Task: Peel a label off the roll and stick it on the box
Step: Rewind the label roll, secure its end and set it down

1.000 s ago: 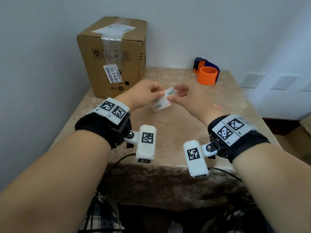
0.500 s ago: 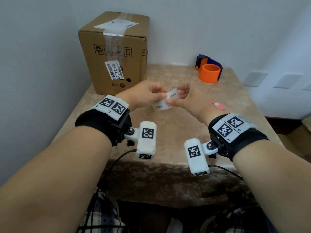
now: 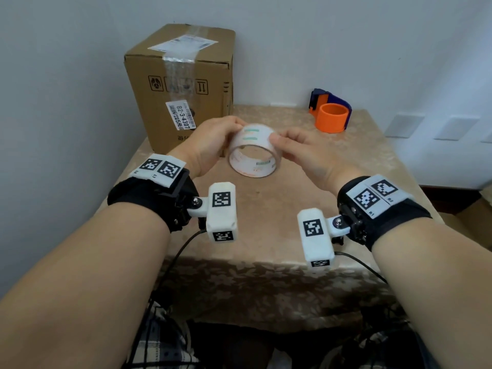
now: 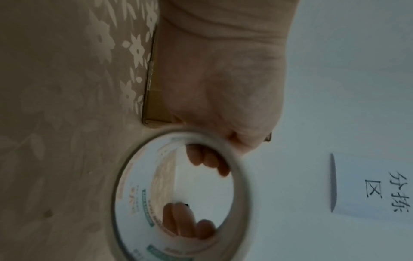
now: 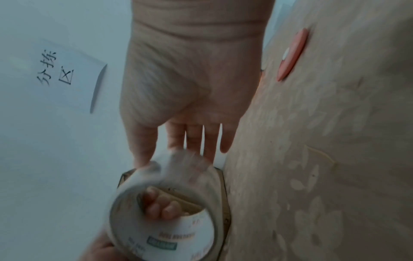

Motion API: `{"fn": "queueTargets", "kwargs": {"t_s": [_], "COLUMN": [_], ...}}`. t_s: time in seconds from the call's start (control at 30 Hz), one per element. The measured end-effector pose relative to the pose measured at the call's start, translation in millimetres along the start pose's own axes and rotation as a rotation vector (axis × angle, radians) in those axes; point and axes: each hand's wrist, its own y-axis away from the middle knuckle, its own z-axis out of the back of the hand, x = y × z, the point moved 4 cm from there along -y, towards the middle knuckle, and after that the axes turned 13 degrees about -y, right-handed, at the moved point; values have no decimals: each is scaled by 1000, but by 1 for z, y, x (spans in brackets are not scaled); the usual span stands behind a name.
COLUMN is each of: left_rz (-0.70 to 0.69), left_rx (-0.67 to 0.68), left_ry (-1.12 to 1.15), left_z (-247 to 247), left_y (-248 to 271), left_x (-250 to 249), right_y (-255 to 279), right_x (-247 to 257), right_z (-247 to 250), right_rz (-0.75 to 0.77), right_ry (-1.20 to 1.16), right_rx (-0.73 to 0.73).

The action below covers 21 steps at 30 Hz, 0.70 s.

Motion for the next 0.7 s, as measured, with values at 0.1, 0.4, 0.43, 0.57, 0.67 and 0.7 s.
{"fn": "queueTargets", "kwargs": {"t_s": [0.1, 0.4, 0.43, 0.57, 0.67, 0.7], "left_rz": [-12, -138, -142, -130, -148, -159], "left_rx": [-17, 220, 236, 226, 129, 114], "left_ry": [-40, -308, -292, -191, -149, -130], "left_z": [-3, -22, -23, -23, -22, -23], "left_y": [2, 9, 10, 9, 7, 6], "left_x": [-5, -19, -19, -18, -17, -17], "right_y": [2, 8, 8, 5, 1, 0], "right_x": [4, 18, 18, 20, 17, 14], "right_z": [-5, -9, -9, -3, 7, 7], "right_rz": [-24, 61, 64, 129, 164, 98], "right_ry": [-104, 53, 52, 171, 180, 113], "right_rx": [52, -24, -25, -176, -371, -374]}}
